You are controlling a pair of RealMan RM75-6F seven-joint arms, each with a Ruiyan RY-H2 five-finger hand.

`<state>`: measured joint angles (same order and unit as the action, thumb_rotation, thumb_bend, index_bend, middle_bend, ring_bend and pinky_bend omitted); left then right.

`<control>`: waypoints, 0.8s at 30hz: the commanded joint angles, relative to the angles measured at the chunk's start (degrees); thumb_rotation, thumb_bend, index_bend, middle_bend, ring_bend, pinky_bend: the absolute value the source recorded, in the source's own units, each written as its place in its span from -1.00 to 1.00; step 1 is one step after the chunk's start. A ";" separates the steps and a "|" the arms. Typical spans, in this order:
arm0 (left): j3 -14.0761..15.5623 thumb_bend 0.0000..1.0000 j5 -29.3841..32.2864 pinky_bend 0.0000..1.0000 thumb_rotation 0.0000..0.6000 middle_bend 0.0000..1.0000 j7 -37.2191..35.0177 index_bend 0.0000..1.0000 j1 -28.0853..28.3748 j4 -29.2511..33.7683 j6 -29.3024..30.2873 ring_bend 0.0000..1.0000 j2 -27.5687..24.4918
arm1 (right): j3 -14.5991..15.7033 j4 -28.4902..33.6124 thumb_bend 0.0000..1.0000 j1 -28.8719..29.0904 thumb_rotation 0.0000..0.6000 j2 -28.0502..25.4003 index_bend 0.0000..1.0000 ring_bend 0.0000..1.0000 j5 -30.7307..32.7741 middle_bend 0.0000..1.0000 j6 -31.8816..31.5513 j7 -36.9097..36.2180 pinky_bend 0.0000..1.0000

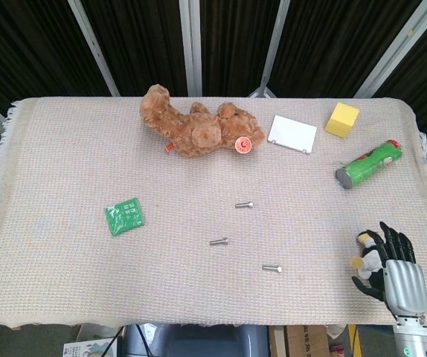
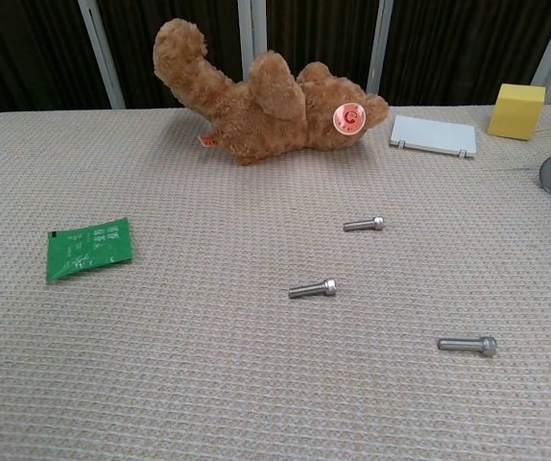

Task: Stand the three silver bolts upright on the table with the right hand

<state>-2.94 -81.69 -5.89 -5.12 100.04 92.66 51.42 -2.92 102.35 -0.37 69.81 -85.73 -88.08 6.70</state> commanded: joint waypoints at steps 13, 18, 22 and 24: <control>-0.13 -0.86 0.77 -0.90 1.00 -0.93 3.42 -0.94 0.93 1.37 -1.46 -1.00 1.03 | -6.40 5.02 -0.72 8.47 1.00 -1.91 -0.55 -1.00 9.97 -1.00 12.16 1.26 -0.90; -0.32 -0.86 1.50 -0.90 1.00 -0.93 3.50 -0.94 0.91 1.52 -1.59 -1.00 0.92 | -9.57 6.76 -0.72 12.92 1.00 -1.63 -0.51 -1.00 16.72 -1.00 17.25 5.16 -0.90; -0.49 -0.86 1.88 -0.90 1.00 -0.93 3.31 -0.94 0.84 1.46 -1.52 -1.00 0.84 | -11.50 7.67 -0.72 17.63 1.00 0.69 -0.45 -1.00 21.71 -1.00 19.67 13.13 -0.90; -0.48 -0.86 1.92 -0.90 1.00 -0.93 3.25 -0.94 0.84 1.48 -1.59 -1.00 0.81 | -12.25 7.78 -0.68 20.92 1.00 3.45 -0.42 -1.00 24.86 -1.00 20.33 19.50 -0.90</control>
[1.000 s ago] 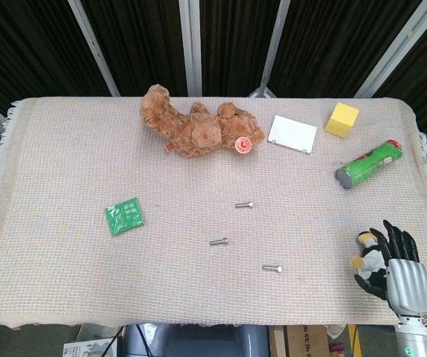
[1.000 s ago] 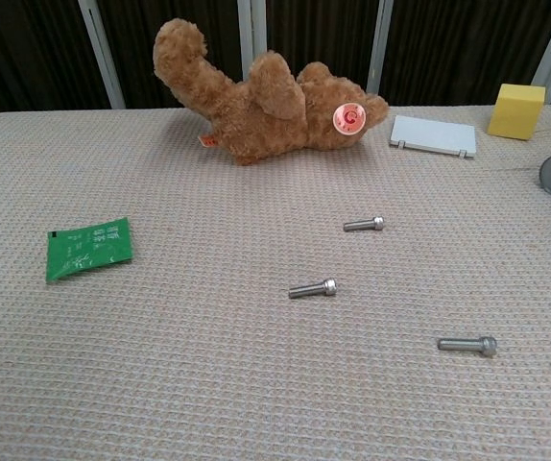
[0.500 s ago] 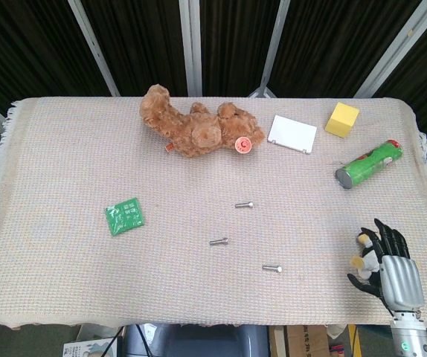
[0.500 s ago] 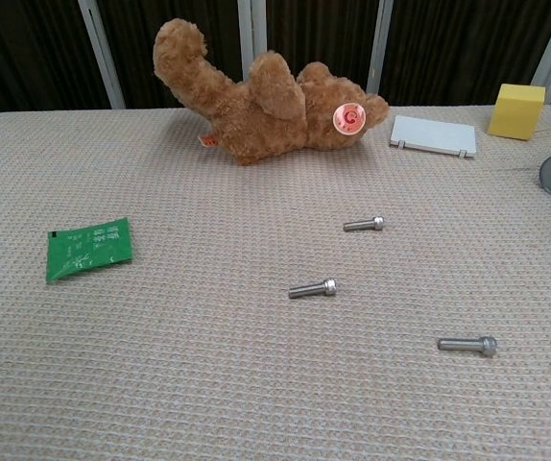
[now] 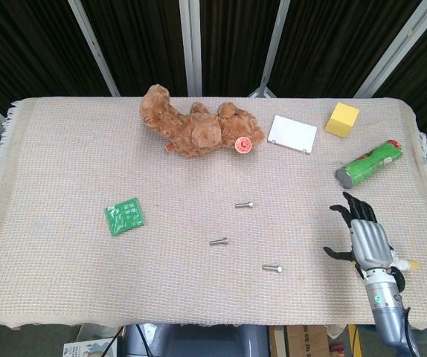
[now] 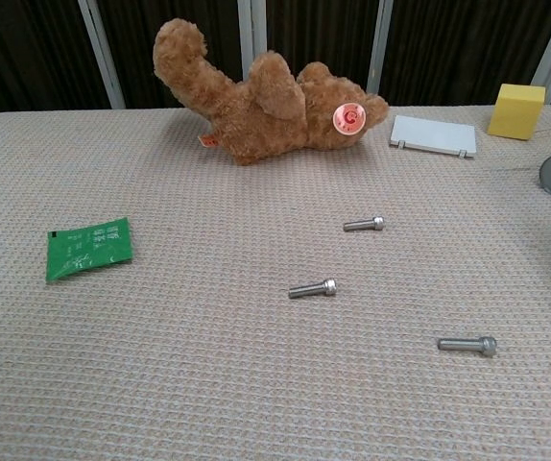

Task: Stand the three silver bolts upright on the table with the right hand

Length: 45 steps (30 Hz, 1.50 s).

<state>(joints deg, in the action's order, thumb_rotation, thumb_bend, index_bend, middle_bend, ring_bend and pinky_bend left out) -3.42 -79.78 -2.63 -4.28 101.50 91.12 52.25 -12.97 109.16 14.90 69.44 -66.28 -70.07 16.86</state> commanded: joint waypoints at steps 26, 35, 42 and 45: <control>-0.67 -0.86 2.62 -0.90 1.00 -0.93 0.41 -0.94 0.21 -0.04 -1.09 -1.00 -0.18 | -9.28 -25.72 -0.41 31.34 1.00 27.83 -0.26 -0.97 35.91 -1.00 10.08 27.62 -0.87; -0.75 -0.86 3.00 -0.90 1.00 -0.93 0.59 -0.94 0.23 0.15 -1.28 -1.00 -0.16 | -8.61 -28.73 -0.41 34.01 1.00 30.34 -0.16 -0.96 35.51 -1.00 10.55 26.81 -0.86; -0.91 -0.86 3.35 -0.90 1.00 -0.93 0.51 -0.94 0.30 0.07 -1.46 -1.00 -0.13 | -9.07 -31.36 -0.39 35.95 1.00 32.21 -0.10 -0.95 37.33 -1.00 10.92 26.49 -0.86; -1.07 -0.86 3.65 -0.90 1.00 -0.93 0.32 -0.94 0.31 0.02 -1.47 -1.00 -0.10 | -8.76 -32.02 -0.39 36.39 1.00 32.78 -0.07 -0.95 37.52 -1.00 10.99 26.23 -0.86</control>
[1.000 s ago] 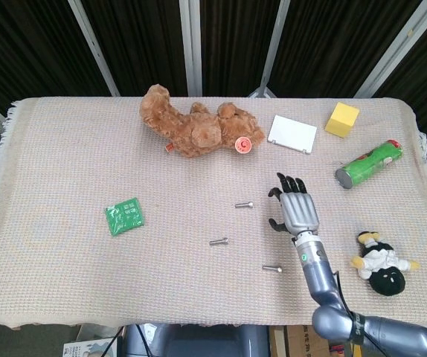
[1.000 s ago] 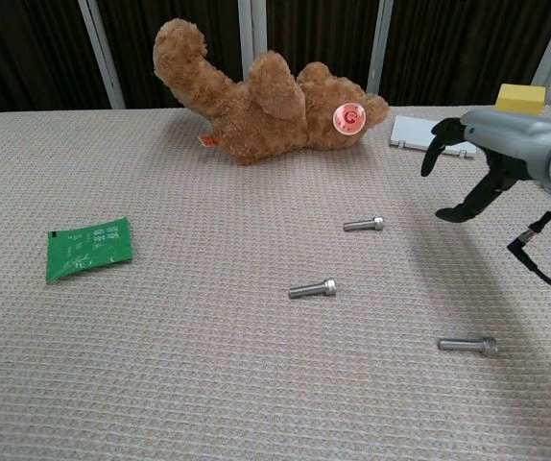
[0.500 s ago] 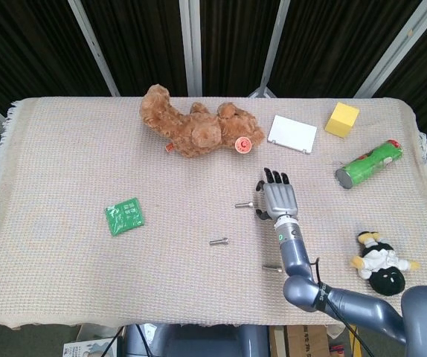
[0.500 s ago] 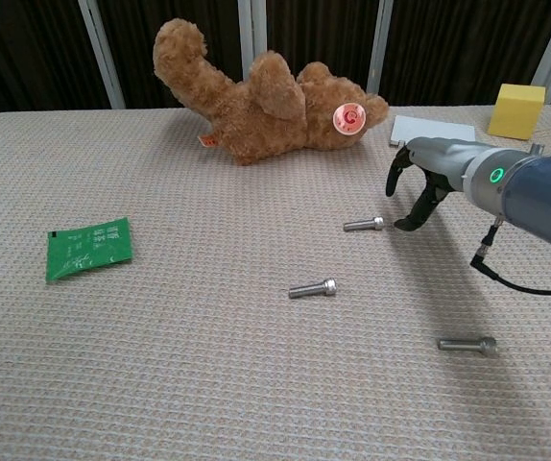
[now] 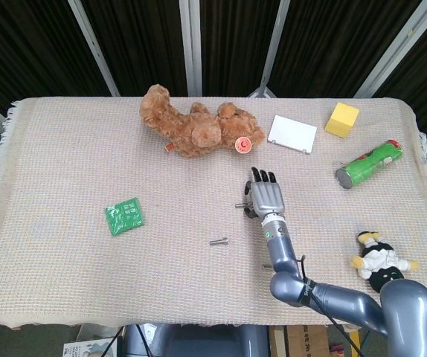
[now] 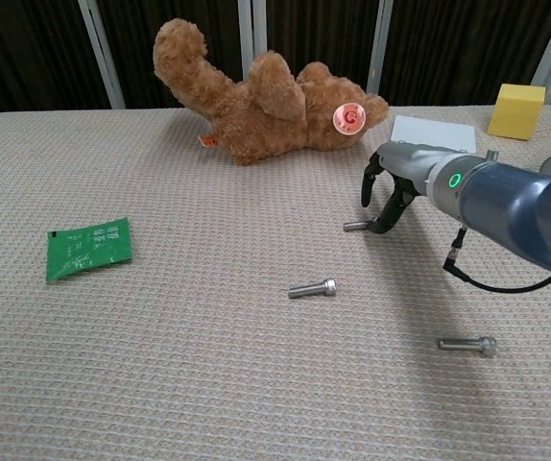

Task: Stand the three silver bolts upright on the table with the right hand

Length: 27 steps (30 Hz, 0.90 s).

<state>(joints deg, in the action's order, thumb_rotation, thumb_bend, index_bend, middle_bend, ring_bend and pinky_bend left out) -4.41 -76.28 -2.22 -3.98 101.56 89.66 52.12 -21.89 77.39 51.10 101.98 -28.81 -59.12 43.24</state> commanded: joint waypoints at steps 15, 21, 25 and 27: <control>-0.35 -0.86 0.73 -0.90 1.00 -0.93 0.00 -0.94 0.23 -0.24 -0.46 -1.00 0.26 | 0.68 -2.93 -0.38 1.84 1.00 2.66 -0.02 -0.93 0.34 -1.00 -0.04 -1.55 -0.86; -0.41 -0.86 0.77 -0.90 1.00 -0.93 -0.24 -0.94 0.19 -0.29 -0.41 -1.00 0.23 | 0.76 -3.27 -0.37 2.20 1.00 2.97 0.02 -0.93 0.75 -1.00 -0.18 -1.61 -0.86; -0.46 -0.86 0.90 -0.90 1.00 -0.93 -0.36 -0.94 0.12 -0.32 -0.37 -1.00 0.22 | 0.64 -3.27 -0.36 2.41 1.00 3.04 0.06 -0.93 0.85 -1.00 -0.32 -1.80 -0.86; -0.46 -0.86 0.93 -0.90 1.00 -0.93 -0.35 -0.94 0.14 -0.31 -0.42 -1.00 0.22 | 0.68 -3.31 -0.35 2.48 1.00 3.06 0.06 -0.93 0.88 -1.00 -0.34 -1.84 -0.85</control>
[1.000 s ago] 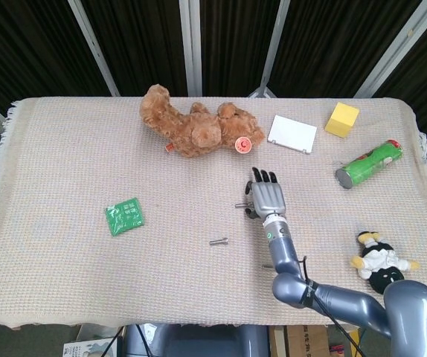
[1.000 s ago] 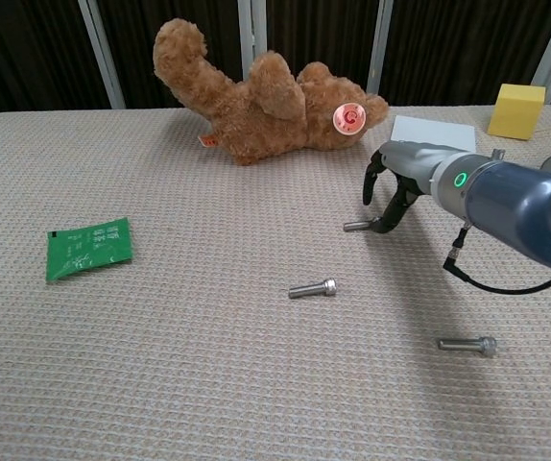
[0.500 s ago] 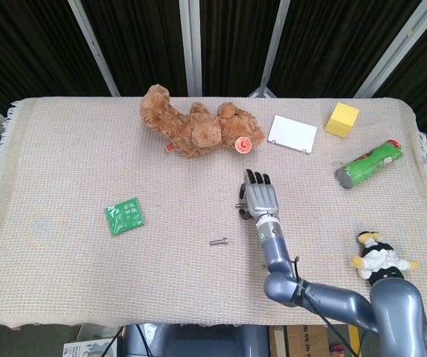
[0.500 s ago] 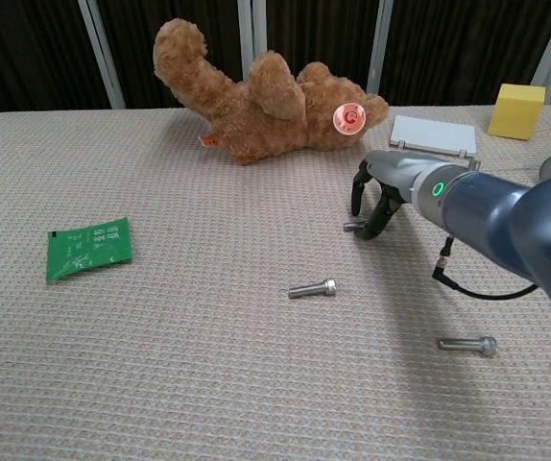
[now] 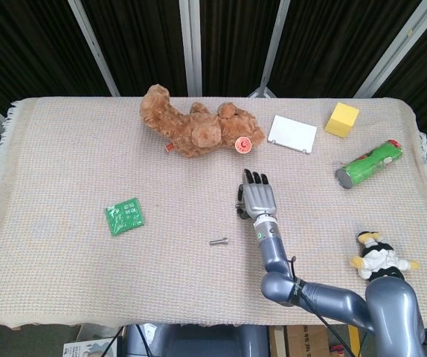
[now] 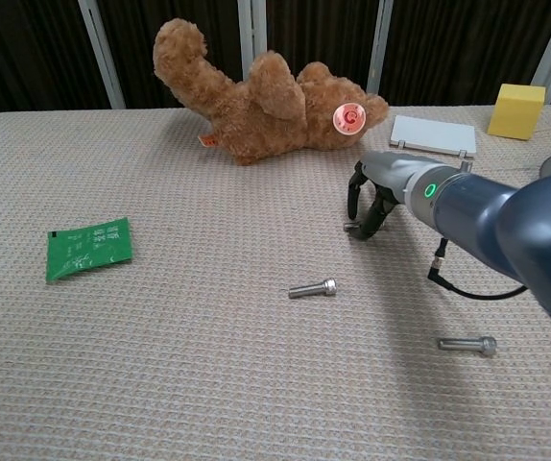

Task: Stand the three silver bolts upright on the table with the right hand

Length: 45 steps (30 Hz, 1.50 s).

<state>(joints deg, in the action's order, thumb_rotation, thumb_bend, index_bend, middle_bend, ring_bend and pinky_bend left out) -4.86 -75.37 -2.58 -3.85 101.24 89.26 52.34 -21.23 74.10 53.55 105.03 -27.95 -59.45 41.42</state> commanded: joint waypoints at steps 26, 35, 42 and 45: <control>-0.14 -0.86 0.39 -0.90 1.00 -0.93 0.09 -0.94 -0.12 0.05 0.02 -1.00 -0.05 | 0.41 0.00 -0.31 1.09 1.00 0.34 0.14 -0.92 1.73 -1.00 0.57 0.31 -0.85; -0.29 -0.86 0.69 -0.90 1.00 -0.93 -0.01 -0.94 -0.15 0.01 0.03 -1.00 -0.06 | 0.47 -0.56 -0.31 1.18 1.00 0.18 0.14 -0.92 2.08 -1.00 0.78 0.06 -0.85; -0.23 -0.86 0.55 -0.90 1.00 -0.93 0.26 -0.94 -0.16 0.13 0.08 -1.00 0.00 | 0.70 0.20 -0.28 1.14 1.00 -0.85 0.17 -0.92 3.23 -1.00 1.64 0.50 -0.85; -0.25 -0.86 0.60 -0.90 1.00 -0.93 0.31 -0.94 -0.18 0.18 0.10 -1.00 0.00 | 0.80 0.44 -0.22 1.20 1.00 -1.13 0.22 -0.92 3.59 -1.00 1.80 0.65 -0.85</control>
<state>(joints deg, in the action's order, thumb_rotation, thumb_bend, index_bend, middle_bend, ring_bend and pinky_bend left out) -5.11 -74.77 -2.28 -4.02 101.41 89.36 52.33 -20.43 74.52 54.74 103.93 -24.40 -57.66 42.07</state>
